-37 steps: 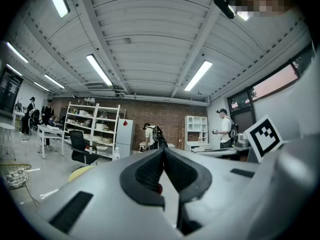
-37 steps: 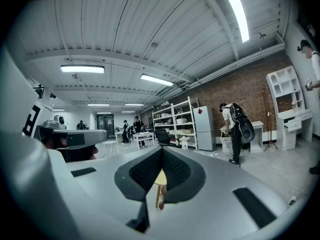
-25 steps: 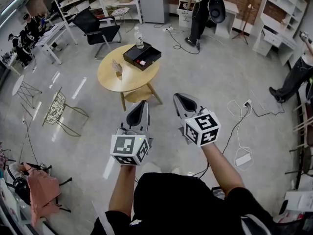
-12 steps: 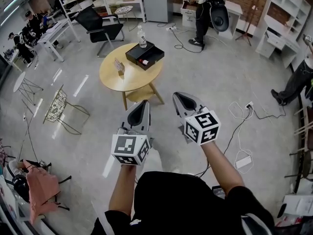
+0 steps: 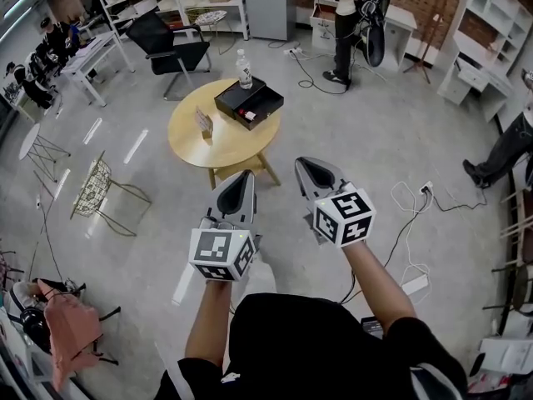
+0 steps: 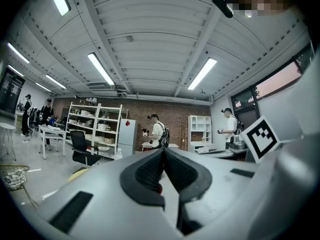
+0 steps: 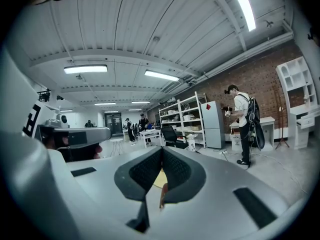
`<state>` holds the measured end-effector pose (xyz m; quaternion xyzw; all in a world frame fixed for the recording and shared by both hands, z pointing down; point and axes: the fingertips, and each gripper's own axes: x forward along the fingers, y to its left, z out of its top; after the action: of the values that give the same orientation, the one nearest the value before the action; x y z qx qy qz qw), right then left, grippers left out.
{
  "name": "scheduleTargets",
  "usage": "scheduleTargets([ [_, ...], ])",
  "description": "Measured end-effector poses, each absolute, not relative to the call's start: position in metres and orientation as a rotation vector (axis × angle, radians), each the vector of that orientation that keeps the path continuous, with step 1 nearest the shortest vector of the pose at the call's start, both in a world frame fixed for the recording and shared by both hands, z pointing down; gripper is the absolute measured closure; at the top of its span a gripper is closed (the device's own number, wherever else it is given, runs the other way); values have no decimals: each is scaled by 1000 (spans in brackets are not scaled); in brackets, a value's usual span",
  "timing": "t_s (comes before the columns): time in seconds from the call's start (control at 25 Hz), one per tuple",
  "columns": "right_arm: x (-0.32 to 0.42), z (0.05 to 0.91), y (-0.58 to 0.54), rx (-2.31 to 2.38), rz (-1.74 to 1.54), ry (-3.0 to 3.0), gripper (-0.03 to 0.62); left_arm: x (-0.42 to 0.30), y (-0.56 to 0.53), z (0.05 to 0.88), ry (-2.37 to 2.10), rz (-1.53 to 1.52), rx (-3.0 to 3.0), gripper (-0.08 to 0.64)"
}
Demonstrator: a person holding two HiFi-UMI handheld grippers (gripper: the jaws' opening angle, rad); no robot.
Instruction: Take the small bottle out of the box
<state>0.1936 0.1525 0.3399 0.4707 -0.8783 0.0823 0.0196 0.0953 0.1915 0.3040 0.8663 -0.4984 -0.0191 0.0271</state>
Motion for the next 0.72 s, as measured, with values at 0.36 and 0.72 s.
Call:
scheduleTargets([
  [0.36, 163, 330, 74, 1445, 252, -2732, 591, 66, 111, 292, -1536, -93, 2670, 549],
  [0.72, 118, 323, 5, 1444, 246, -2716, 591, 24, 44, 282, -1518, -117, 2666, 549],
])
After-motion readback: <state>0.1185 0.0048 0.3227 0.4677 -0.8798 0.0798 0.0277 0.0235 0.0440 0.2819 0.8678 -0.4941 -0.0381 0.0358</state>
